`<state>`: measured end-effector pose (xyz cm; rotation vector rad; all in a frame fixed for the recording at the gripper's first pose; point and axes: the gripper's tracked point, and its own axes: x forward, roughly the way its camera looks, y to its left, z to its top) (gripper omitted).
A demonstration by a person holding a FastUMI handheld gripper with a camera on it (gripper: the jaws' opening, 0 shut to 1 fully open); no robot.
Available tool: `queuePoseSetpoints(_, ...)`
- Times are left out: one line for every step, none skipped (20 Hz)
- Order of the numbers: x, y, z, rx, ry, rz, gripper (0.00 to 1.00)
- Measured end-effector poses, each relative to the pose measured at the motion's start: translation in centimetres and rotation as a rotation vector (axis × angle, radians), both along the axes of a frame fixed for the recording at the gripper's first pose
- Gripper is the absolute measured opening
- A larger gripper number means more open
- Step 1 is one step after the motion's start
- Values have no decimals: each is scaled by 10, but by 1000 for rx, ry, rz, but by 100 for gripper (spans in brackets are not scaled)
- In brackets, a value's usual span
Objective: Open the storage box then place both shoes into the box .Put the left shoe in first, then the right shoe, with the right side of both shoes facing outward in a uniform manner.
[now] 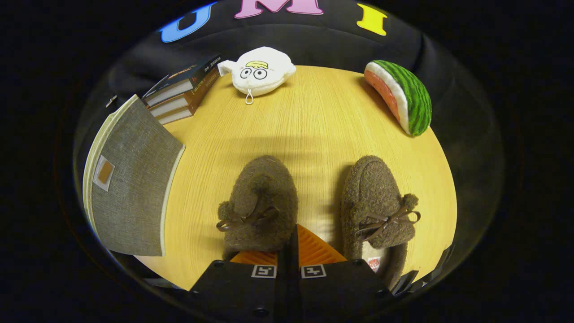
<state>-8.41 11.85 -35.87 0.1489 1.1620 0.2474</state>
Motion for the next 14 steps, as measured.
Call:
queuePoseSetpoints(-3, -1, 7, 11, 7, -20, 5)
queuePoseSetpoints(-6, -1, 15, 23, 15, -38, 5)
queuePoseSetpoints(-9, -2, 24, 32, 21, -56, 5)
queuePoseSetpoints(-11, -3, 34, 42, 27, -68, 5)
queuePoseSetpoints(-13, -2, 45, 59, 29, -74, 5)
queuePoseSetpoints(-15, 0, 59, 77, 27, -79, 5)
queuePoseSetpoints(-14, 2, 74, 94, 19, -80, 5)
queuePoseSetpoints(-13, 6, 89, 107, 11, -78, 5)
queuePoseSetpoints(-13, 8, 107, 119, 5, -77, 5)
queuePoseSetpoints(-12, 14, 125, 133, -2, -72, 5)
queuePoseSetpoints(-8, 23, 144, 152, -12, -71, 5)
queuePoseSetpoints(-5, 32, 161, 169, -15, -68, 5)
queuePoseSetpoints(-3, 42, 176, 183, -13, -66, 5)
queuePoseSetpoints(-2, 53, 191, 199, -5, -68, 5)
